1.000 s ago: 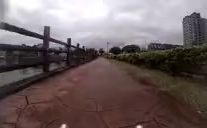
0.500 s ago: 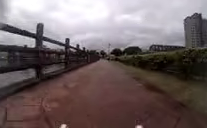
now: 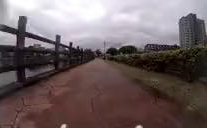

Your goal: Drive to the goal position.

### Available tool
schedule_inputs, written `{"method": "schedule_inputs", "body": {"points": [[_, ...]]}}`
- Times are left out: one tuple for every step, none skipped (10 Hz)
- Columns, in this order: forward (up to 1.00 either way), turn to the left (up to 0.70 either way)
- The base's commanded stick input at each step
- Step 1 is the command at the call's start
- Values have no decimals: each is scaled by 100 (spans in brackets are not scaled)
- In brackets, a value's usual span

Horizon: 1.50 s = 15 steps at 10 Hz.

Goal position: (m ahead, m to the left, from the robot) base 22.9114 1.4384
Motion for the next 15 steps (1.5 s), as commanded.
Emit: {"method": "schedule_inputs", "body": {"points": [[85,1],[85,0],[85,-1],[85,-27],[85,-33],[85,-33],[85,-33],[85,-30],[85,-15],[85,1],[85,1],[85,1],[85,1],[85,1],[85,1]]}}
